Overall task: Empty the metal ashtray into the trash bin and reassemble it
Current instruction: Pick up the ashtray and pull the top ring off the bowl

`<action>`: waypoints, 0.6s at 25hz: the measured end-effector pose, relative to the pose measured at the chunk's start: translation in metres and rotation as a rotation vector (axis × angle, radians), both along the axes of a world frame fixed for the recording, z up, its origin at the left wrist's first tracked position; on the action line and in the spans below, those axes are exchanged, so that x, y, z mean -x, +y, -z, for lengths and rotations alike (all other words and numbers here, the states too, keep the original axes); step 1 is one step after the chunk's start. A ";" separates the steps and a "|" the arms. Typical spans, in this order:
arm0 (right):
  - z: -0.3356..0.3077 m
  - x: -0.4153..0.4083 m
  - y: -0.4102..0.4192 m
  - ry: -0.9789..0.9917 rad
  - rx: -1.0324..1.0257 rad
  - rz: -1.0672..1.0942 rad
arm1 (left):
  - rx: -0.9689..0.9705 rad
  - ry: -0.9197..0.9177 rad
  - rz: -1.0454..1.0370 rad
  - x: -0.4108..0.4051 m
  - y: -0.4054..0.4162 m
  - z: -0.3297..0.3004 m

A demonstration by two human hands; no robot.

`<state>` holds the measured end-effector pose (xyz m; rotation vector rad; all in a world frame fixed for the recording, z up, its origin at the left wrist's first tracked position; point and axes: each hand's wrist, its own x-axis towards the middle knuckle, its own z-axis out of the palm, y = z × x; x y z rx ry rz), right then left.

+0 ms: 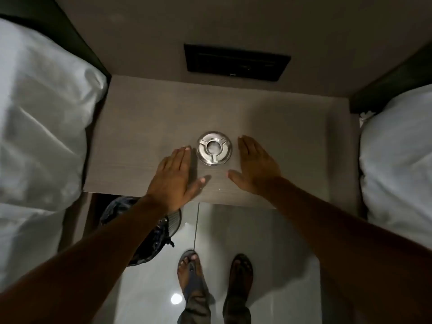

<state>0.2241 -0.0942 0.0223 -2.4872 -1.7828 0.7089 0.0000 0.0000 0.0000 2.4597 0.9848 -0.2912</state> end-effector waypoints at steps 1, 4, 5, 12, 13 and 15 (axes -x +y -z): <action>0.007 -0.002 0.005 0.025 -0.012 -0.027 | 0.018 -0.064 0.002 -0.004 0.002 0.008; 0.019 -0.008 0.027 0.089 -0.076 -0.077 | 0.072 -0.218 -0.095 -0.016 0.013 0.030; 0.024 -0.009 0.034 0.109 -0.090 -0.085 | 0.070 -0.251 -0.113 -0.019 0.014 0.038; 0.046 -0.007 0.051 0.183 -0.103 -0.116 | 0.007 -0.341 -0.102 -0.027 0.013 0.063; 0.049 -0.006 0.052 0.189 -0.105 -0.119 | 0.001 -0.348 -0.095 -0.026 0.014 0.067; 0.052 -0.003 0.056 0.195 -0.112 -0.129 | -0.017 -0.375 -0.096 -0.026 0.015 0.073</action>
